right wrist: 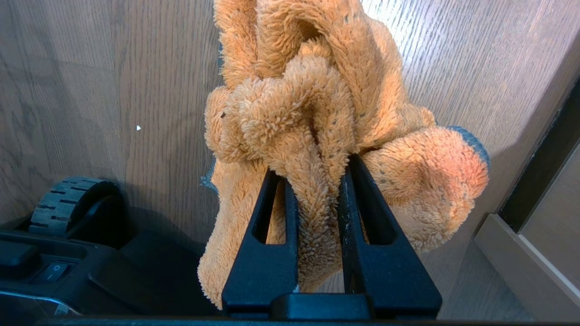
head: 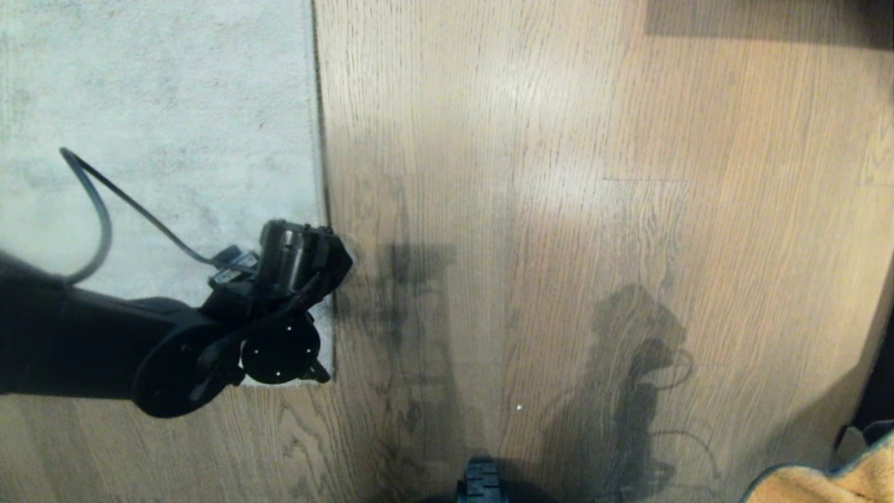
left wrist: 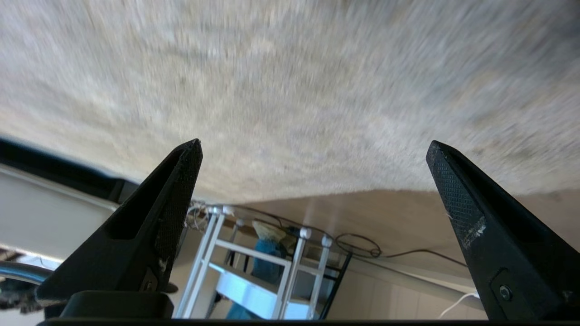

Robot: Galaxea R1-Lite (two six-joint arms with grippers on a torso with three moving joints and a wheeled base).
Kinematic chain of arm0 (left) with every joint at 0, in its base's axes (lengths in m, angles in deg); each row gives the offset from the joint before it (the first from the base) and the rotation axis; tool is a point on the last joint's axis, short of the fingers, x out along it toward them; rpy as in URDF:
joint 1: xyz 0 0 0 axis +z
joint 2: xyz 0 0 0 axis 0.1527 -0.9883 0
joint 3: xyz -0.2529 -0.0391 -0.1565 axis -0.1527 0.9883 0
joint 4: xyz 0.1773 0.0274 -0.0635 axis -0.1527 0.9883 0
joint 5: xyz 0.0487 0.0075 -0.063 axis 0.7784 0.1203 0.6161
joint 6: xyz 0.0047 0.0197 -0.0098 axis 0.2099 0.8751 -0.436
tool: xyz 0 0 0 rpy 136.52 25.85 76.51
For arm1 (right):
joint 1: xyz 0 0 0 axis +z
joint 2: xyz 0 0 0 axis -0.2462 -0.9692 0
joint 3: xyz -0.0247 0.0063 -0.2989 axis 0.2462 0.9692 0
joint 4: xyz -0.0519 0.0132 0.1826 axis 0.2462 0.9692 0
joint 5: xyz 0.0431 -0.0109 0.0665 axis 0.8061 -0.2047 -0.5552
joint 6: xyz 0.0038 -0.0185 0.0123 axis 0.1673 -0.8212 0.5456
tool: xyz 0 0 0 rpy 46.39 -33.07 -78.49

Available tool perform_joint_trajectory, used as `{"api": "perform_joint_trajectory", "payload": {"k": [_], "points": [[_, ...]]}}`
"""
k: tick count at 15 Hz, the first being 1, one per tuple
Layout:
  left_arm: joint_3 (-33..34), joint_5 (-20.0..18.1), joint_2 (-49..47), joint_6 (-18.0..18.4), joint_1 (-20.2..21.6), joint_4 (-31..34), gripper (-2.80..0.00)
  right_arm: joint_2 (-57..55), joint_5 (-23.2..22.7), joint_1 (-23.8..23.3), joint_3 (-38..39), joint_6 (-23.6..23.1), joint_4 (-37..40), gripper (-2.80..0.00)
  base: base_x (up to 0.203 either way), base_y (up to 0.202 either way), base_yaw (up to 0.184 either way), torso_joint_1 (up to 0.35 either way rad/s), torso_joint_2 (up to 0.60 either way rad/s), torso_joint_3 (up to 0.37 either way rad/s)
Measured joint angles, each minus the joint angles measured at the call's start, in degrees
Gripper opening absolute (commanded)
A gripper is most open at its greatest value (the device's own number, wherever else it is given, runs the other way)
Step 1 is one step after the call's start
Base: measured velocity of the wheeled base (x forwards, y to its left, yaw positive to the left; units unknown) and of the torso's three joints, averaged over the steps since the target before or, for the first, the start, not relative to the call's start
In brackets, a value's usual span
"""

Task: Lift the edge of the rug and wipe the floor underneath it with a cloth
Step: Lift up the carpet

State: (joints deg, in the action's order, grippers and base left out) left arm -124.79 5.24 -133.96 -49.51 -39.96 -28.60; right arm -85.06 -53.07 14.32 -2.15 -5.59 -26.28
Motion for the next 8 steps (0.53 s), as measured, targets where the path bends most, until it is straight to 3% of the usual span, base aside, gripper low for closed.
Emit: {"api": "perform_joint_trajectory", "payload": {"k": [8], "points": [[-5.62, -0.16, -6.86, 0.09, -2.64, 1.66, 0.00, 0.00, -0.01, 0.00, 0.00, 0.00, 0.00, -2.80, 0.000, 0.000, 0.000, 0.000, 0.00, 0.000]]}}
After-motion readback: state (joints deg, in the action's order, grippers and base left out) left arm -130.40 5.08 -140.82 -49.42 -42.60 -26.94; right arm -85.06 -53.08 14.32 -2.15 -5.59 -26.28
